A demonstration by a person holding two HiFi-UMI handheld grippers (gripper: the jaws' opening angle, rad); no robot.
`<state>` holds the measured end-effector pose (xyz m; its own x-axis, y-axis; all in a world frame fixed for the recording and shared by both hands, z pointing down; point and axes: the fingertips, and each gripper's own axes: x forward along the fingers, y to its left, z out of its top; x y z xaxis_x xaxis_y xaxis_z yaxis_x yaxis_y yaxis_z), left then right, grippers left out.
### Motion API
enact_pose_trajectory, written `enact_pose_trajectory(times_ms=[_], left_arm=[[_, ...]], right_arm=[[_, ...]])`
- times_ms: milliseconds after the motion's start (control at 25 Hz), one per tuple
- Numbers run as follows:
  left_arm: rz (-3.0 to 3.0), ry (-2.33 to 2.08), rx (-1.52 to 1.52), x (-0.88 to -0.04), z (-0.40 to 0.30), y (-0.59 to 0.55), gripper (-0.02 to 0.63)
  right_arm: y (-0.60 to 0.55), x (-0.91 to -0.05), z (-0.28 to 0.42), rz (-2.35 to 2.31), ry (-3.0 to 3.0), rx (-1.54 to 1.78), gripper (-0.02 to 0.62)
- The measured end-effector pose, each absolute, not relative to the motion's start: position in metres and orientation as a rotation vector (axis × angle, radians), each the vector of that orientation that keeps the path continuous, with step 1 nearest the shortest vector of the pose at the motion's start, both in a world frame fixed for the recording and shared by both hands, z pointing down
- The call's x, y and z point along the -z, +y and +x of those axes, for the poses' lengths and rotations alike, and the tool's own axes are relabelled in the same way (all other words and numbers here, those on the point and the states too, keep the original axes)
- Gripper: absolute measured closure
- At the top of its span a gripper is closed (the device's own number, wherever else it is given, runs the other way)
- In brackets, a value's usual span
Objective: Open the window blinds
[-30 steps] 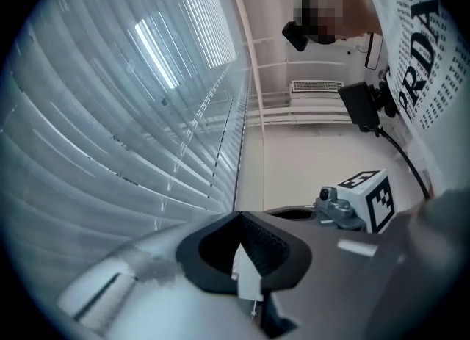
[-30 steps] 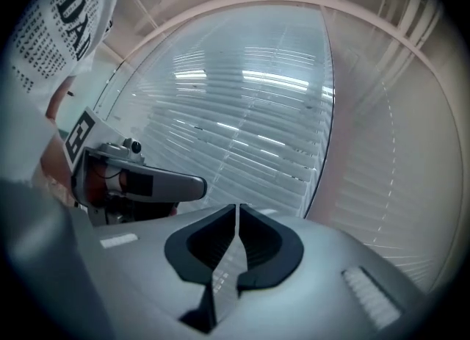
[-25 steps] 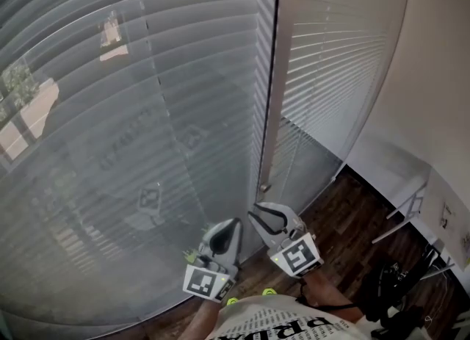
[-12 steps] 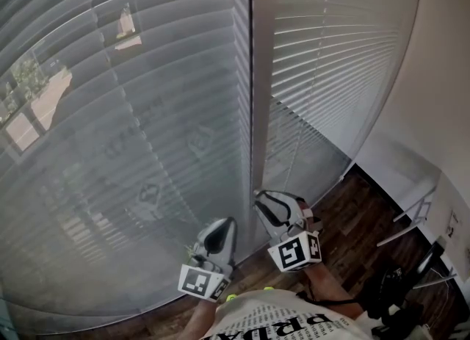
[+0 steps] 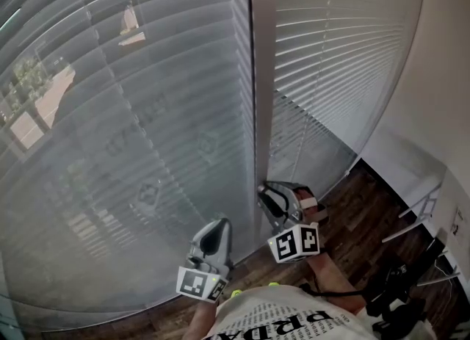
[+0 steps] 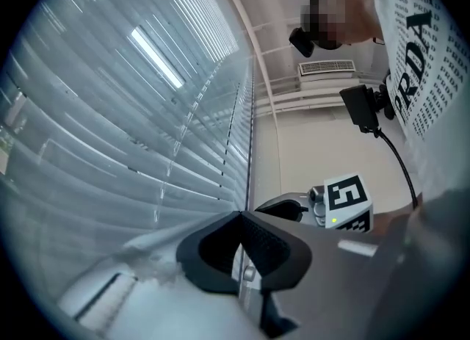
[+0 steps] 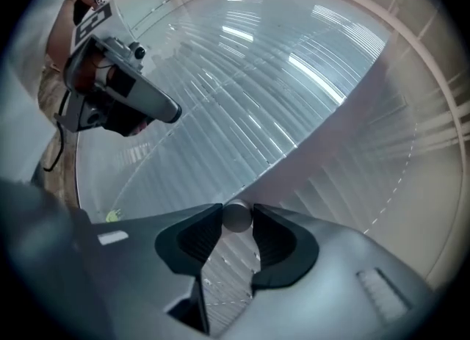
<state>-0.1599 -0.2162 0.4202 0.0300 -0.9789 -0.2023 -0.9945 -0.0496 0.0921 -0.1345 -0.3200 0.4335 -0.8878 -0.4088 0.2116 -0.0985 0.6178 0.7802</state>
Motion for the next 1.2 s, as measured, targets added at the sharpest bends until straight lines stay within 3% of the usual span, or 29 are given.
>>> enact_pose_trajectory(times_ms=[1200], left_arm=[[-2.240,2.065,-0.318,-0.423,-0.173,-0.192,0.615]], right_arm=[[-0.322,-0.432,-0.138,0.536,-2.553,1.060,0.474]])
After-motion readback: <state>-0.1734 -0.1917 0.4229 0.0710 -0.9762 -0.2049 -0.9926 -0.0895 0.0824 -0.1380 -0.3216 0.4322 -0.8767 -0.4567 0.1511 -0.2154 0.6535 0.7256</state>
